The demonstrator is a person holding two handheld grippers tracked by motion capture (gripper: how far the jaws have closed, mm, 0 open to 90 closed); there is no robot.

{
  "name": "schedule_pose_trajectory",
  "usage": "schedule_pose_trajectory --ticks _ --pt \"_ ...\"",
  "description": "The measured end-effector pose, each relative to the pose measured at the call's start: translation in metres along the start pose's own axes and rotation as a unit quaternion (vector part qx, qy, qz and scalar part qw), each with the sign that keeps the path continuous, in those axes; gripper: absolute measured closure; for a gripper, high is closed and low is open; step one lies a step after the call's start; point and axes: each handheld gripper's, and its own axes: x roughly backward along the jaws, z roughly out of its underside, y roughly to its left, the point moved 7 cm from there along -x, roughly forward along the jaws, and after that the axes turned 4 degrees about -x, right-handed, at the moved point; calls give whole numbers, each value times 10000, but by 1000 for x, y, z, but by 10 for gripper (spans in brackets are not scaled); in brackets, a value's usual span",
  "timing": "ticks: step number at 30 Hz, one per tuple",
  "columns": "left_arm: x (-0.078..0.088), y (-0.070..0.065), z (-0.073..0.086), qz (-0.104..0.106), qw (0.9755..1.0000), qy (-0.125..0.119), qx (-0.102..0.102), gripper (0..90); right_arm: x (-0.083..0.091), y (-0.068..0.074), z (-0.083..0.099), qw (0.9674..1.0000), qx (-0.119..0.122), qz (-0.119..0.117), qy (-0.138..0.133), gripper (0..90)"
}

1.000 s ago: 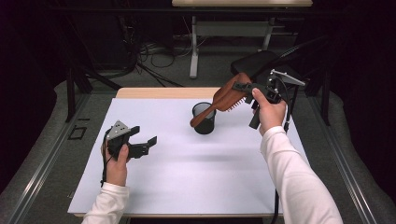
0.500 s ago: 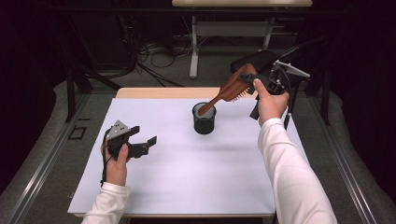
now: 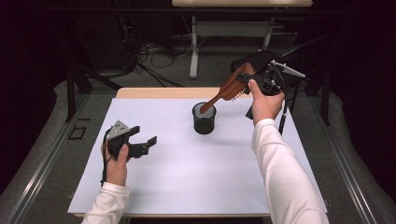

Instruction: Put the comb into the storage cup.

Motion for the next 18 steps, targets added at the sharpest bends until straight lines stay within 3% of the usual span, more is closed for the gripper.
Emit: schedule_pose_trajectory --ticks 18 --pt "0 1 0 -2 10000 -6 4 161 -9 -2 6 9997 72 167 -133 513"
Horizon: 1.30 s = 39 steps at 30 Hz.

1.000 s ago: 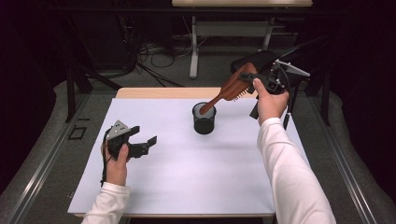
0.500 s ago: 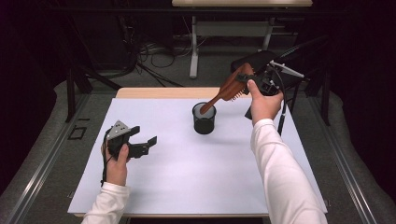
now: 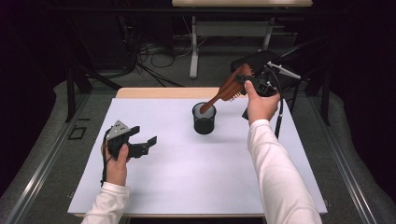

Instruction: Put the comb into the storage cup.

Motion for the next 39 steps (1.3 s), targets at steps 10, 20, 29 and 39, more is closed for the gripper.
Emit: schedule_pose_trajectory --ticks 10,20,29,39 --pt "0 0 0 8 10000 -15 21 161 -7 -4 7 10000 -5 70 -2 513" --pt "0 0 0 5 10000 -1 7 161 -12 -10 12 9999 4 94 -102 513" --pt "-1 1 1 0 10000 -3 30 161 -22 -16 23 9999 38 131 -79 513" --pt "-2 1 1 17 10000 -5 27 161 -35 -20 36 9998 45 187 36 512"
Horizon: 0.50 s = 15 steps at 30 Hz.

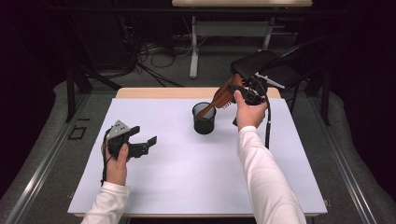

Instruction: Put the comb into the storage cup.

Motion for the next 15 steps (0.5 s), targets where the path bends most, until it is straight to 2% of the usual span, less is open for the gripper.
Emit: schedule_pose_trajectory --ticks 15 --pt "1 1 0 5 10000 -13 11 161 -12 0 13 9997 151 155 141 511"
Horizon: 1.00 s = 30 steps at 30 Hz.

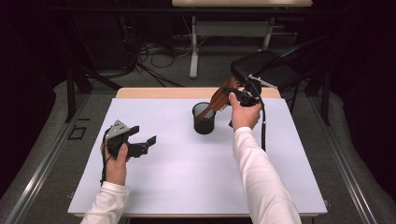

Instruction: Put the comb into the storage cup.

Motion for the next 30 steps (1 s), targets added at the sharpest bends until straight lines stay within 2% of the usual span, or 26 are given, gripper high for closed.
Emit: schedule_pose_trajectory --ticks 8,16,25,28,30 --pt "0 0 0 -7 10000 -4 14 161 -6 -3 5 10000 2 52 48 511" --pt "0 0 0 0 10000 1 5 161 -9 -4 9 9999 123 90 78 510" --pt "-1 0 1 -4 10000 12 18 161 -10 -4 10 9999 83 119 79 506" --pt "0 1 1 -12 10000 4 14 161 -11 -5 10 9997 144 172 87 504" --pt "0 0 1 -10 10000 10 22 161 -10 -7 11 9998 90 161 94 503"
